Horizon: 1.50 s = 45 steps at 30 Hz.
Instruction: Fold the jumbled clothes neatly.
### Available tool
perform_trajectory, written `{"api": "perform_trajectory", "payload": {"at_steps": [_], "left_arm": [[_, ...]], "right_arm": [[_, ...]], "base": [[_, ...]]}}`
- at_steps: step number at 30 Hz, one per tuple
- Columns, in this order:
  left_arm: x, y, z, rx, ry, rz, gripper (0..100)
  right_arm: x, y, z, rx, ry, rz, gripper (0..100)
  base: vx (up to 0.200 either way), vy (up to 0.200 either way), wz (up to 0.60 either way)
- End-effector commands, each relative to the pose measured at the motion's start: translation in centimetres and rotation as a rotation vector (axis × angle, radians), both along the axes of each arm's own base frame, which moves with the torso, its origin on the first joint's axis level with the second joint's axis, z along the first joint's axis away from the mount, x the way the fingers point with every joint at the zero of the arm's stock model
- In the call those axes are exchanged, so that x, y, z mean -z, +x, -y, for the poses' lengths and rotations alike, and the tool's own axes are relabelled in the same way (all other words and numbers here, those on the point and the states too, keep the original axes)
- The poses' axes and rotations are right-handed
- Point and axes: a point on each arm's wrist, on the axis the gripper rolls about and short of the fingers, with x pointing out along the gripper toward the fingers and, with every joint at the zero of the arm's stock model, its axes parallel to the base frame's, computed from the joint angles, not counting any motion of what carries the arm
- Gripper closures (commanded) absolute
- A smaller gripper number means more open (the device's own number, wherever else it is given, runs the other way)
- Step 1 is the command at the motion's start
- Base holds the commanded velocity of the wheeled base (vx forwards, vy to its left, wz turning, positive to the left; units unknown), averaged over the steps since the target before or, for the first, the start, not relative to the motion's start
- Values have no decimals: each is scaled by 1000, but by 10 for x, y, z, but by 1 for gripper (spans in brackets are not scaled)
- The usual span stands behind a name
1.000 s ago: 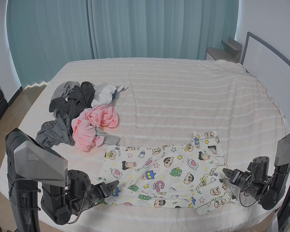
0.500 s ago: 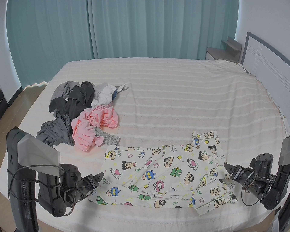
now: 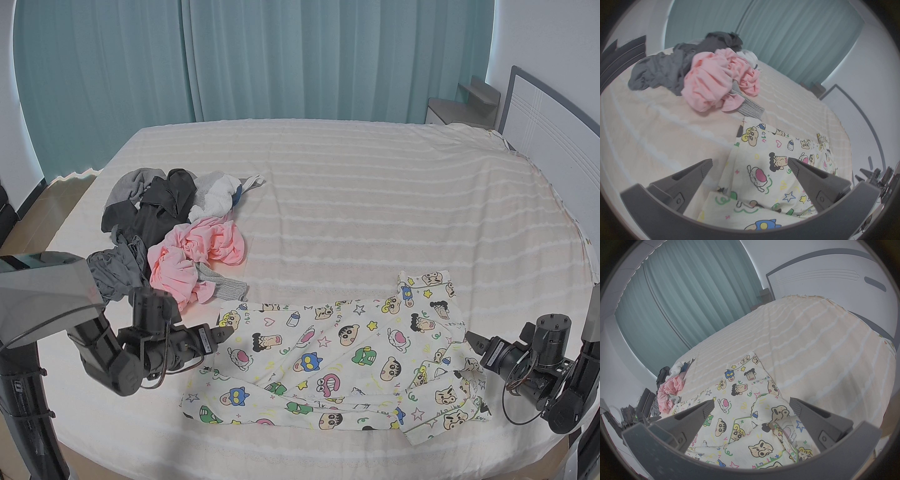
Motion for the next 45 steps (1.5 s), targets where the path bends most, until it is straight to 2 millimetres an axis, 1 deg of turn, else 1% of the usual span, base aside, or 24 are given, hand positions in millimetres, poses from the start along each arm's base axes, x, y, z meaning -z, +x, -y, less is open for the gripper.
{"api": "perform_trajectory", "payload": {"at_steps": [1,2,4,5,6,8,10,12,18,23,26,35,45], "left_arm": [[-51,61,21,160,80,50,0],[-50,67,23,164,85,38,0],[-50,67,24,166,85,36,0],[-45,81,28,169,93,23,0],[-42,85,29,170,95,20,0],[-36,88,30,172,96,11,0],[-26,91,30,179,96,-8,0],[-20,92,29,194,84,-25,0],[-14,92,21,228,53,-52,0],[-5,92,14,253,105,-56,0],[-2,91,14,257,111,-60,0],[19,95,16,294,162,-66,0],[28,100,19,309,188,-62,0]], "right_arm": [[-10,-6,1,-15,-18,42,0],[-10,-6,1,-15,-19,40,0],[-10,-6,1,-17,-19,40,0],[-10,-7,0,-23,-22,40,0],[-10,-7,-1,-26,-22,40,0],[-10,-7,-1,-31,-24,39,0],[-10,-7,-3,-38,-23,41,0],[-10,-7,-3,-38,-24,39,0],[-8,-7,-3,-38,-27,32,0],[-8,-7,-3,-49,-21,32,0],[-8,-7,-3,-49,-21,28,0],[-4,-6,-2,-57,-18,13,0],[-3,-5,-3,-60,-24,5,0]], "base": [[0,0,0],[0,0,0],[0,0,0],[0,0,0],[0,0,0],[0,0,0],[0,0,0],[0,0,0],[0,0,0],[0,0,0],[0,0,0],[0,0,0],[0,0,0]]}}
